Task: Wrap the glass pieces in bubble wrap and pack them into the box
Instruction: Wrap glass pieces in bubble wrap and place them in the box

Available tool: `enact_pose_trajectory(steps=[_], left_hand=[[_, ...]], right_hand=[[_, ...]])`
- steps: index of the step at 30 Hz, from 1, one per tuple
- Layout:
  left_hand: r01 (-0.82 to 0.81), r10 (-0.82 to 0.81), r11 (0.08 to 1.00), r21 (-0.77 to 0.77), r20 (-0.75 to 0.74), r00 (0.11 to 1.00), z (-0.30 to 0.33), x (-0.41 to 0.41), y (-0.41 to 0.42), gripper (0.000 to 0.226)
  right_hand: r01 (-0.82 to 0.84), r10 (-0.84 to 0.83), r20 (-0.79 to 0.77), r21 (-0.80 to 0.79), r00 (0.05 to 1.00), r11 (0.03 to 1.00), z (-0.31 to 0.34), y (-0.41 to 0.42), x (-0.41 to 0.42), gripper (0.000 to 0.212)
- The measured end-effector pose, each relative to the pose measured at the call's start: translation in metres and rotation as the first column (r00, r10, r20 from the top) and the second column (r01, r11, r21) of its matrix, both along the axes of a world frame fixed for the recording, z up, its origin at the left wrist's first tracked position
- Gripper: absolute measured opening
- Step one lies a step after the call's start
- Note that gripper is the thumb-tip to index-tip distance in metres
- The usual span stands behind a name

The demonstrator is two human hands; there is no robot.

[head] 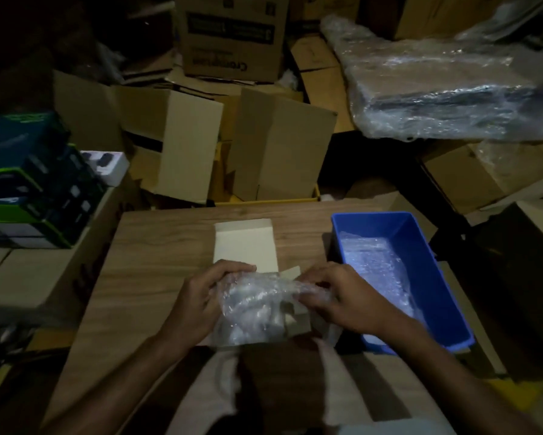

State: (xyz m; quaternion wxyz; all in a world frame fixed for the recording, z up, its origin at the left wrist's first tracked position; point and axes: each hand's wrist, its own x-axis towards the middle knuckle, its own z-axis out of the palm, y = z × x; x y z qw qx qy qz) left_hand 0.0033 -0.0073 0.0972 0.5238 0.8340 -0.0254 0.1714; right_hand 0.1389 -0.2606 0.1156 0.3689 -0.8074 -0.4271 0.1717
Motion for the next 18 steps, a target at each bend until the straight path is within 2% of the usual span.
enact_pose_trajectory(steps=[1,2,3,4,5,6,7,8,10,11,13,15,18], left_hand=[[-0.044,0.04,0.992,-0.118,-0.036,0.999,-0.002,-0.003,0.006,0.037],[-0.107,0.091,0.966,-0.237,-0.076,0.993,-0.004,-0.006,0.011,0.03],[-0.18,0.142,0.917,-0.356,-0.129,0.981,-0.006,-0.007,0.013,0.025],[-0.266,0.194,0.852,-0.451,-0.199,0.96,-0.009,-0.008,0.014,0.028],[-0.353,0.238,0.785,-0.509,-0.278,0.931,-0.012,-0.009,0.015,0.034],[-0.43,0.269,0.733,-0.527,-0.357,0.895,-0.015,-0.01,0.015,0.038],[-0.499,0.285,0.696,-0.517,-0.439,0.852,-0.017,-0.012,0.017,0.038],[-0.558,0.287,0.669,-0.491,-0.523,0.803,-0.019,-0.013,0.02,0.035],[-0.647,0.255,0.617,-0.448,-0.664,0.703,-0.023,-0.017,0.028,0.037],[-0.671,0.235,0.601,-0.434,-0.706,0.668,-0.025,-0.019,0.032,0.041],[-0.687,0.196,0.59,-0.423,-0.751,0.631,-0.031,-0.025,0.042,0.041],[-0.687,0.131,0.567,-0.454,-0.774,0.619,-0.037,-0.032,0.053,0.037],[-0.694,0.032,0.497,-0.521,-0.788,0.615,-0.045,-0.04,0.073,0.03]], right_hand=[[0.023,-0.012,-0.202,0.051,0.979,0.998,-0.003,0.008,-0.003,0.019],[0.078,-0.03,-0.419,0.098,0.907,0.992,-0.004,0.015,-0.008,0.021],[0.168,-0.044,-0.617,0.145,0.786,0.975,-0.006,0.023,-0.014,0.02],[0.28,-0.019,-0.798,0.189,0.602,0.941,-0.01,0.031,-0.02,0.022],[0.401,0.054,-0.929,0.21,0.366,0.892,-0.014,0.038,-0.028,0.036],[0.496,0.155,-0.978,0.205,0.14,0.844,-0.02,0.045,-0.036,0.053],[0.559,0.251,-0.968,0.205,-0.006,0.804,-0.025,0.05,-0.045,0.068],[0.594,0.327,-0.941,0.217,-0.083,0.775,-0.031,0.055,-0.053,0.08],[0.614,0.39,-0.913,0.24,-0.12,0.752,-0.037,0.064,-0.069,0.091],[0.597,0.368,-0.923,0.234,-0.112,0.767,-0.039,0.069,-0.076,0.087],[0.561,0.184,-0.983,0.141,-0.02,0.815,-0.04,0.08,-0.086,0.064],[0.627,-0.066,-0.996,-0.012,0.062,0.779,-0.039,0.091,-0.088,0.046],[0.735,-0.252,-0.963,-0.1,0.098,0.671,-0.039,0.101,-0.086,0.05]])
